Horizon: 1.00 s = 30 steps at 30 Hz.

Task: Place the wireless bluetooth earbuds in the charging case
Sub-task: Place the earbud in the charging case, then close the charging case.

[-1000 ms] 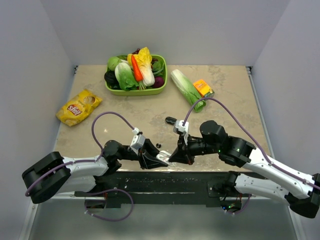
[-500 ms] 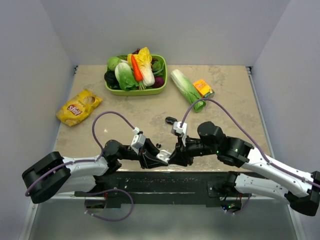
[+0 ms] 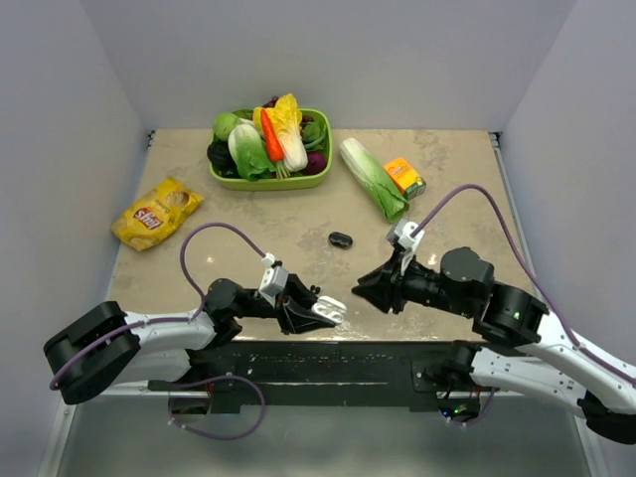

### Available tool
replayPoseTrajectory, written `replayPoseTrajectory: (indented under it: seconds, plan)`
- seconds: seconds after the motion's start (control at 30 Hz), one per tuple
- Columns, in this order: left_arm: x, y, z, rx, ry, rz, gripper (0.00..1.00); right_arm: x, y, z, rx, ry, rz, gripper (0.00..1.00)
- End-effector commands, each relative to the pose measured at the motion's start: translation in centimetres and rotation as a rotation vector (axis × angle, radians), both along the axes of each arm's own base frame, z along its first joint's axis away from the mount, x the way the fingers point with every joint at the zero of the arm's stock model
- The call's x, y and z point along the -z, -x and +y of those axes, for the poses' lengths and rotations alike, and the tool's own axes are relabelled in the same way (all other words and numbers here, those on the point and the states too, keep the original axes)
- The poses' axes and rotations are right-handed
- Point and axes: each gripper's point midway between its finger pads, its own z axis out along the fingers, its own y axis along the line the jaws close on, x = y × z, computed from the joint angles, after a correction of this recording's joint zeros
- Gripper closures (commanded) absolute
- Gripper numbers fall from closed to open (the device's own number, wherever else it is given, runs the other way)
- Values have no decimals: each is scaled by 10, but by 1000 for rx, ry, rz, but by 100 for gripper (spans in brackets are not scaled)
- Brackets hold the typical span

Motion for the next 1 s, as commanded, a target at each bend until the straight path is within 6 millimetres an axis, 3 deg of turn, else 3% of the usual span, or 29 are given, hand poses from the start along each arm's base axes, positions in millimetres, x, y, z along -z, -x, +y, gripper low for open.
replayPoseTrajectory:
  seconds: [0.0, 0.03, 0.13, 0.27, 0.5, 0.83, 0.93, 0.97]
  plan:
    - [-73, 15, 19, -6, 319, -276, 100, -15, -46, -19, 304, -24, -28, 79]
    - [-73, 16, 19, -7, 320, -274, 100, -4, -49, -12, 298, 15, -6, 88]
    - [-75, 15, 19, -14, 320, -282, 100, 10, -49, 2, 253, 60, 21, 94]
    - [-74, 13, 19, -26, 313, -286, 100, 26, -41, 21, 158, 90, 66, 95]
    - [-73, 7, 18, -58, 304, -286, 100, 25, -14, 36, -27, 76, 91, 93]
    - [-76, -5, 16, -121, 306, -281, 100, 28, 13, 41, -182, 73, 124, 95]
    - [-76, -8, 15, -135, 302, -275, 100, 26, 5, 35, -113, 70, 114, 94]
    - [-75, -10, 14, -141, 297, -270, 100, 26, -10, 27, -13, 80, 89, 94]
